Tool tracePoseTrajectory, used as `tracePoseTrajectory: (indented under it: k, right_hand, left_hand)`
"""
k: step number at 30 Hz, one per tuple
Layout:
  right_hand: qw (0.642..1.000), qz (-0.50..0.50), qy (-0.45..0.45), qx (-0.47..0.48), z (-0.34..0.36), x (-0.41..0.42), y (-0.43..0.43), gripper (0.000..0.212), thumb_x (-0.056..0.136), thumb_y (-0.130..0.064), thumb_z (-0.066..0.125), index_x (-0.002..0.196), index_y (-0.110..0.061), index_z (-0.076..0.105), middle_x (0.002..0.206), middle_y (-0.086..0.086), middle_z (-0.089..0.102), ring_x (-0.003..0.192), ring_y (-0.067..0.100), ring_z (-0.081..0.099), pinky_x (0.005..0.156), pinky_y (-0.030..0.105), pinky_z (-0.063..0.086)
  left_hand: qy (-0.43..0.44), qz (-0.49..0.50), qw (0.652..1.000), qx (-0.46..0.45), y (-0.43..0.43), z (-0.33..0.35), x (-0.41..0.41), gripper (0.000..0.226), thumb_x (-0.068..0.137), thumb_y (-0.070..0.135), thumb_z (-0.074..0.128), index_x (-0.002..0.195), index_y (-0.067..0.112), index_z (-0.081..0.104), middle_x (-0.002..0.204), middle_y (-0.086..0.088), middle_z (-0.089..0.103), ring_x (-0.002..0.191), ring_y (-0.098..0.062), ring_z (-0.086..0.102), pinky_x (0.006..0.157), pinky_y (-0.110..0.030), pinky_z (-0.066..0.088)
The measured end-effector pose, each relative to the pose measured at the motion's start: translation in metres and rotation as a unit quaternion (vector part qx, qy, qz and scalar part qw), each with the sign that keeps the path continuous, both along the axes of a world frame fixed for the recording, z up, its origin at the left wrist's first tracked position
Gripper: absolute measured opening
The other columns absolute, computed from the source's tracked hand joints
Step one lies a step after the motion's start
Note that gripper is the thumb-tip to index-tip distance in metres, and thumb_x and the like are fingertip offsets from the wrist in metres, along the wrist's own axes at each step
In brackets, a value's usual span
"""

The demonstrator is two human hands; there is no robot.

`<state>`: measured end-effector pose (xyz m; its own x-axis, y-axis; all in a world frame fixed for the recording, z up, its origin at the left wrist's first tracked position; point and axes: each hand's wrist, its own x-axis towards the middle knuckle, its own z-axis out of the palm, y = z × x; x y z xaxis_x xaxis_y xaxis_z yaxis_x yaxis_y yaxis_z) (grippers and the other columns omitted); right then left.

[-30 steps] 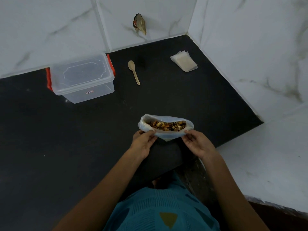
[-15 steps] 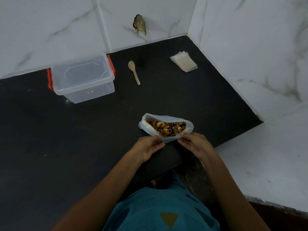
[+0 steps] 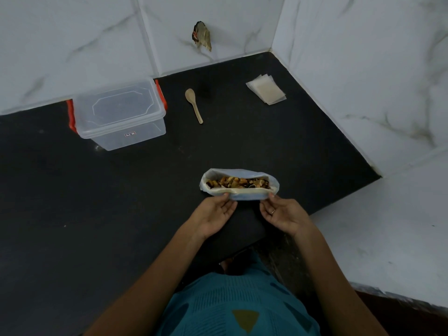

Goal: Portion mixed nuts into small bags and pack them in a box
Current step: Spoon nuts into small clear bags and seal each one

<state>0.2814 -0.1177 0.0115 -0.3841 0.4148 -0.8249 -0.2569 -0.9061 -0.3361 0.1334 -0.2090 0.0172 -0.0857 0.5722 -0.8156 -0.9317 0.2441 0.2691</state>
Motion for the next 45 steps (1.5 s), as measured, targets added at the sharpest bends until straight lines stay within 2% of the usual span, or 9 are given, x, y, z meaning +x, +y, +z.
tracePoseTrajectory:
  k: [4, 14, 19, 22, 25, 28, 32, 35, 45]
  right_hand:
    - [0.994, 0.063, -0.066, 0.060, -0.003, 0.005, -0.001, 0.014, 0.088, -0.002, 0.043, 0.092, -0.005, 0.056, 0.092, 0.011, 0.059, 0.087, 0.019, 0.057, 0.090, 0.033, 0.043]
    - [0.891, 0.221, -0.299, 0.259, 0.001, 0.012, 0.008, 0.021, 0.088, -0.020, 0.060, 0.105, -0.008, 0.057, 0.094, 0.007, 0.060, 0.091, 0.017, 0.060, 0.081, 0.029, 0.051]
    - [0.832, 0.216, -0.365, 0.357, -0.003, 0.007, 0.012, 0.039, 0.085, -0.028, 0.063, 0.118, -0.010, 0.055, 0.109, 0.004, 0.059, 0.102, 0.017, 0.056, 0.093, 0.035, 0.047]
    - [0.780, 0.249, -0.371, 0.438, 0.001, 0.003, 0.017, 0.029, 0.087, -0.019, 0.061, 0.113, -0.007, 0.061, 0.108, 0.007, 0.062, 0.095, 0.013, 0.055, 0.084, 0.026, 0.045]
    - [0.752, 0.294, -0.350, 0.475, 0.005, 0.003, 0.023, 0.028, 0.086, -0.015, 0.062, 0.112, -0.005, 0.062, 0.106, 0.007, 0.062, 0.095, 0.014, 0.055, 0.083, 0.025, 0.045]
    - [0.762, 0.309, -0.331, 0.464, 0.002, 0.007, 0.027, 0.025, 0.086, -0.011, 0.061, 0.110, -0.003, 0.063, 0.103, 0.008, 0.062, 0.093, 0.014, 0.057, 0.081, 0.025, 0.047]
    - [0.934, 0.186, -0.150, 0.265, 0.002, 0.008, 0.034, 0.011, 0.089, -0.003, 0.053, 0.098, -0.008, 0.057, 0.090, 0.005, 0.061, 0.079, 0.012, 0.059, 0.062, 0.018, 0.054]
    - [0.979, 0.101, -0.085, 0.158, -0.006, 0.011, 0.038, 0.015, 0.092, -0.002, 0.047, 0.083, -0.013, 0.051, 0.066, 0.001, 0.065, 0.060, 0.010, 0.063, 0.050, 0.018, 0.053]
    - [0.916, 0.200, -0.205, 0.282, -0.004, 0.009, 0.032, 0.009, 0.088, -0.012, 0.058, 0.097, -0.010, 0.055, 0.089, 0.002, 0.059, 0.079, 0.011, 0.057, 0.066, 0.023, 0.049]
  left_hand:
    - [0.052, -0.037, 0.998, 0.003, -0.003, -0.002, -0.001, 0.019, 0.091, 0.010, 0.040, 0.104, 0.012, 0.053, 0.097, -0.009, 0.060, 0.092, -0.019, 0.056, 0.096, -0.034, 0.039]
    - [0.277, -0.148, 0.942, -0.122, -0.008, -0.003, -0.013, 0.053, 0.089, 0.030, 0.060, 0.127, 0.010, 0.029, 0.104, -0.008, 0.048, 0.083, -0.017, 0.054, 0.070, -0.026, 0.050]
    - [0.666, -0.149, 0.727, -0.081, -0.005, -0.011, -0.034, 0.057, 0.082, 0.015, 0.067, 0.130, 0.011, 0.038, 0.131, -0.009, 0.035, 0.113, -0.018, 0.041, 0.095, -0.026, 0.037]
    - [0.729, -0.295, 0.618, -0.005, 0.009, -0.014, -0.051, 0.041, 0.083, 0.013, 0.066, 0.123, 0.013, 0.055, 0.129, -0.008, 0.047, 0.122, -0.019, 0.042, 0.094, -0.017, 0.028]
    - [0.716, -0.380, 0.583, 0.052, 0.016, -0.014, -0.059, 0.033, 0.083, 0.008, 0.065, 0.115, 0.008, 0.061, 0.121, -0.009, 0.053, 0.114, -0.020, 0.051, 0.095, -0.021, 0.038]
    - [0.736, -0.369, 0.563, 0.069, 0.017, -0.019, -0.062, 0.020, 0.089, 0.006, 0.056, 0.107, 0.007, 0.065, 0.113, -0.009, 0.059, 0.106, -0.021, 0.056, 0.092, -0.035, 0.048]
    - [0.759, -0.304, 0.573, 0.051, 0.018, -0.029, -0.059, 0.017, 0.092, 0.006, 0.049, 0.100, 0.008, 0.065, 0.104, -0.008, 0.063, 0.094, -0.019, 0.059, 0.082, -0.035, 0.051]
    - [0.748, -0.266, 0.606, 0.051, 0.018, -0.035, -0.054, 0.018, 0.092, 0.005, 0.050, 0.099, 0.006, 0.066, 0.100, -0.007, 0.065, 0.088, -0.012, 0.057, 0.075, -0.024, 0.047]
    - [0.731, -0.245, 0.635, 0.056, 0.020, -0.038, -0.053, 0.018, 0.092, 0.007, 0.051, 0.100, 0.007, 0.066, 0.096, 0.002, 0.061, 0.089, -0.007, 0.055, 0.076, -0.018, 0.044]
